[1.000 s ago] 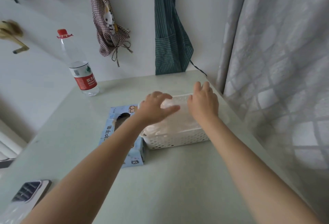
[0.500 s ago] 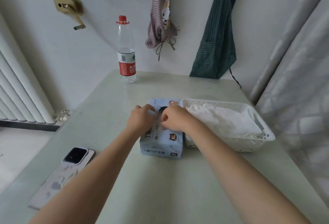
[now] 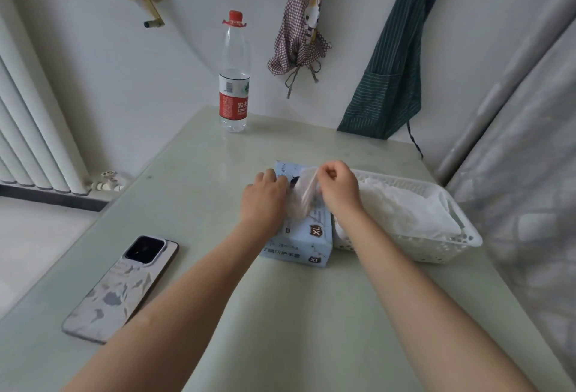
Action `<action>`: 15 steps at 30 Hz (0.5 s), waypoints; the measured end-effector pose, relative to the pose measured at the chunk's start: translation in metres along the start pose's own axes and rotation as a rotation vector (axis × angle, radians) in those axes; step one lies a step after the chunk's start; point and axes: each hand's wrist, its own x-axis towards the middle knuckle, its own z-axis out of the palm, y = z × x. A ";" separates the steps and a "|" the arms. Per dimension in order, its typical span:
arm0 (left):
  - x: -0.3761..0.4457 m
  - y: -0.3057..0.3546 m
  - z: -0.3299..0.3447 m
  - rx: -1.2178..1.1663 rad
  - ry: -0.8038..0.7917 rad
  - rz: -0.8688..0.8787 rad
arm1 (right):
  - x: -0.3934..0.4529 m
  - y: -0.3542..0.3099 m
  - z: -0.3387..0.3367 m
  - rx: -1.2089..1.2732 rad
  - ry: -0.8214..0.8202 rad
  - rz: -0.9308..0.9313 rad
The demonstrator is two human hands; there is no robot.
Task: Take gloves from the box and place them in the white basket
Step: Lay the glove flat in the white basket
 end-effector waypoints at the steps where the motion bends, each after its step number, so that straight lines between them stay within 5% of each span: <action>1: 0.001 0.000 0.001 0.003 -0.006 0.003 | 0.000 0.001 -0.003 0.102 0.046 0.059; 5: 0.001 -0.001 0.002 0.028 -0.006 0.014 | -0.002 -0.001 -0.007 0.275 0.107 0.130; 11: 0.000 0.005 -0.006 0.102 -0.013 0.038 | 0.010 -0.045 -0.024 0.241 0.138 -0.057; 15: 0.003 0.002 -0.018 -0.190 0.011 -0.108 | 0.012 -0.067 -0.034 0.202 0.116 -0.171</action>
